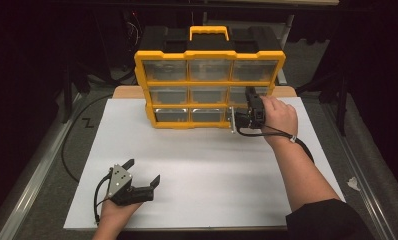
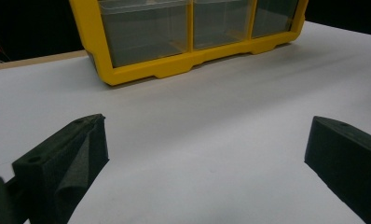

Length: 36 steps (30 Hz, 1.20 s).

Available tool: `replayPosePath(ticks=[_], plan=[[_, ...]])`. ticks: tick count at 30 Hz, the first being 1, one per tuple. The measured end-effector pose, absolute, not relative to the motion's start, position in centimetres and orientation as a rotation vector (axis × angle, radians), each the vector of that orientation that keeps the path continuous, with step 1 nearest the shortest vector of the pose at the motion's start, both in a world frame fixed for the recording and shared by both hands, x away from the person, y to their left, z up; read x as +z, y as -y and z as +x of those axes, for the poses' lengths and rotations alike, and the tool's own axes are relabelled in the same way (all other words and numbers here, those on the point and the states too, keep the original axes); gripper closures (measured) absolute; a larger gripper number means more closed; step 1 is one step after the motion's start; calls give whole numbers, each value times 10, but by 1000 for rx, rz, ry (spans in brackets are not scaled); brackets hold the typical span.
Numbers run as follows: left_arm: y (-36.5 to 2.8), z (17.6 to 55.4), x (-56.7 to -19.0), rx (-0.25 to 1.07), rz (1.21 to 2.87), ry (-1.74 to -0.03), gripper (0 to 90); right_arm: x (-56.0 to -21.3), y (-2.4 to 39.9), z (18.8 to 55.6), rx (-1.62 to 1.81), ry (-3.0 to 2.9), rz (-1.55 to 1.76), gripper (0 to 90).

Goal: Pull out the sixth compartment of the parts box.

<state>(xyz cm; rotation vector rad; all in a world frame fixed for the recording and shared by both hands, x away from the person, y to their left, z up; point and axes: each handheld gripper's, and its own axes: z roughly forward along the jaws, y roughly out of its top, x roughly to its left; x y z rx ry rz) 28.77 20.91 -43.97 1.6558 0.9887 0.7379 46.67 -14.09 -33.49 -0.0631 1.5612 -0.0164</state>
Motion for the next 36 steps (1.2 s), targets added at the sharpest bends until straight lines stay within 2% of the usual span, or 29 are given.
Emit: replayPosePath(ticks=[36], plan=[[-209,289,-440,731,1646,-990,2,-341,153,397,49,-1560,-90,799]])
